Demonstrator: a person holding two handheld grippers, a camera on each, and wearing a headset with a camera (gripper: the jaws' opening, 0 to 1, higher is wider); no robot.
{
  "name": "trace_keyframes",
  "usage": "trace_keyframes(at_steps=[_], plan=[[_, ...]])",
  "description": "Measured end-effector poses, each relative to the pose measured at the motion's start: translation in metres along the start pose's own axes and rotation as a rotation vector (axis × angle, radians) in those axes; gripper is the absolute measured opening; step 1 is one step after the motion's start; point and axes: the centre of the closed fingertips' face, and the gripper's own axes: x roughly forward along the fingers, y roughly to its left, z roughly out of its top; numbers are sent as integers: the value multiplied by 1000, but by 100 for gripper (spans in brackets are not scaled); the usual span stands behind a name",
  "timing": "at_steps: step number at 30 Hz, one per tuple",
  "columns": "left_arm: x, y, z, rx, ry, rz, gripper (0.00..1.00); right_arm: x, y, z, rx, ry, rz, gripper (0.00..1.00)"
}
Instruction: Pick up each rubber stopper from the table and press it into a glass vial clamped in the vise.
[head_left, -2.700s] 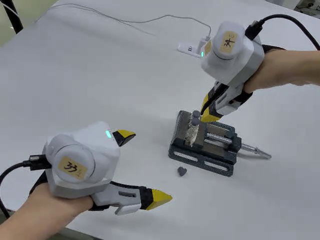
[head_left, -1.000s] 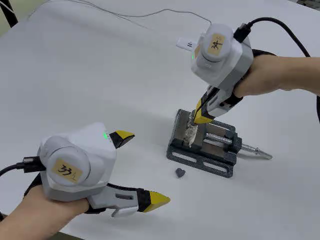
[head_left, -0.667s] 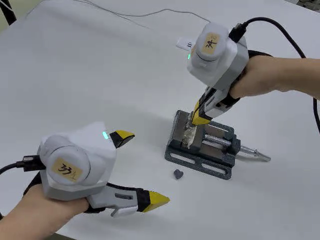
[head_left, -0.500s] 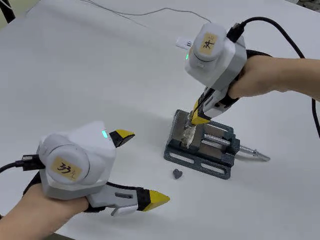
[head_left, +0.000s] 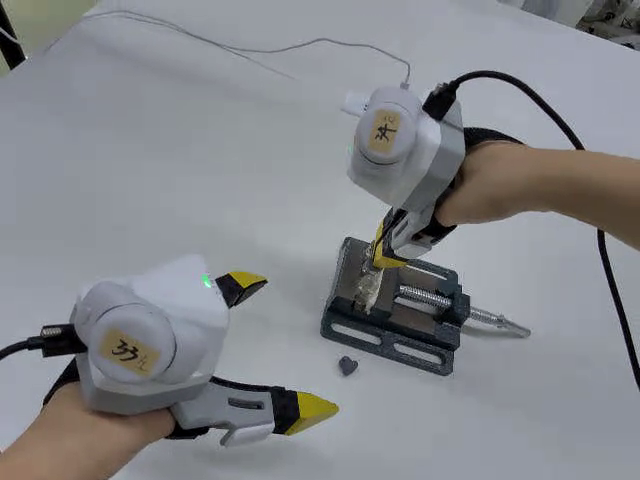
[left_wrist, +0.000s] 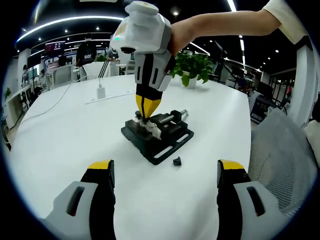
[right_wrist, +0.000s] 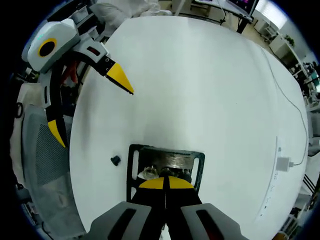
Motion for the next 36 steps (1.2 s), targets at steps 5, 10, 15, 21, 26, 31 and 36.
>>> trace_keyframes(at_steps=[5,10,15,21,26,31,36], plan=[[-5,0,7,7,-4,5,83,0,0,0,29,-1,22,0],[-10,-1,12,23,-7,15,83,-1,1,-1,90,-52,21,0],[-10,0,14,31,-7,21,83,-1,1,-2,142,-121,13,0],[-13,0,18,40,-15,33,82,0,3,-2,179,-159,13,0],[-14,-1,19,42,-18,38,82,-1,6,-1,170,-160,4,0],[-14,-2,19,46,-16,42,82,-2,10,-1,167,-169,-22,0],[-13,-3,21,50,-17,38,82,-4,10,-2,201,-223,-29,0]])
